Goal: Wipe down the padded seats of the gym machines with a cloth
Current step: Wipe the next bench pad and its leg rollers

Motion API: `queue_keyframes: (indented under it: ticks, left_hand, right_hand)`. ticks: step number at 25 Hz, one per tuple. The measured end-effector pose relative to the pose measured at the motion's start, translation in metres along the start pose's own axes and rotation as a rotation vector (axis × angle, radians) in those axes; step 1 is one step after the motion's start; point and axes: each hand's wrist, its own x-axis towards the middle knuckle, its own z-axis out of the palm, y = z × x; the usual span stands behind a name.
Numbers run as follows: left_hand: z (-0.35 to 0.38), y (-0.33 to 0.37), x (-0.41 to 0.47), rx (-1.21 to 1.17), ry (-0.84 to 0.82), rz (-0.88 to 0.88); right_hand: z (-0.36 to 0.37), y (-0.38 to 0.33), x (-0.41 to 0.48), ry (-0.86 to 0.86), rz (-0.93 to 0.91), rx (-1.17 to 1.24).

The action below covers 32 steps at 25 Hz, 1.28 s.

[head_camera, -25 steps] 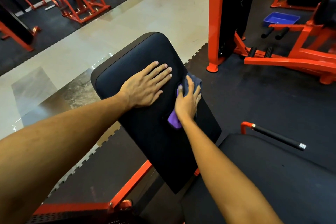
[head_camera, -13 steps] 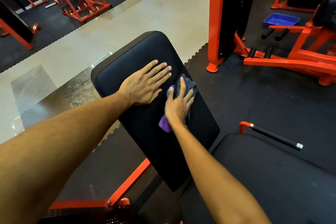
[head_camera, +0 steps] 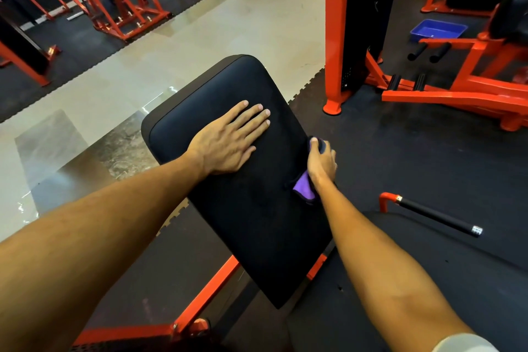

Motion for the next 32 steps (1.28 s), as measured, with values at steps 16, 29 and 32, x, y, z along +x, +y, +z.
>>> queue_keyframes:
  ticks: [16, 29, 32]
  left_hand:
    - [0.001, -0.001, 0.000, -0.008, 0.001, -0.003]
    - [-0.001, -0.001, -0.002, -0.009, -0.017, 0.003]
    - [0.002, 0.000, -0.002, -0.012, 0.003, -0.022]
  right_hand:
    - [0.012, -0.009, 0.004, 0.087, 0.110, 0.080]
    - [0.025, 0.037, -0.051, 0.090, 0.195, 0.216]
    - [0.042, -0.002, -0.071, 0.120, 0.022, 0.196]
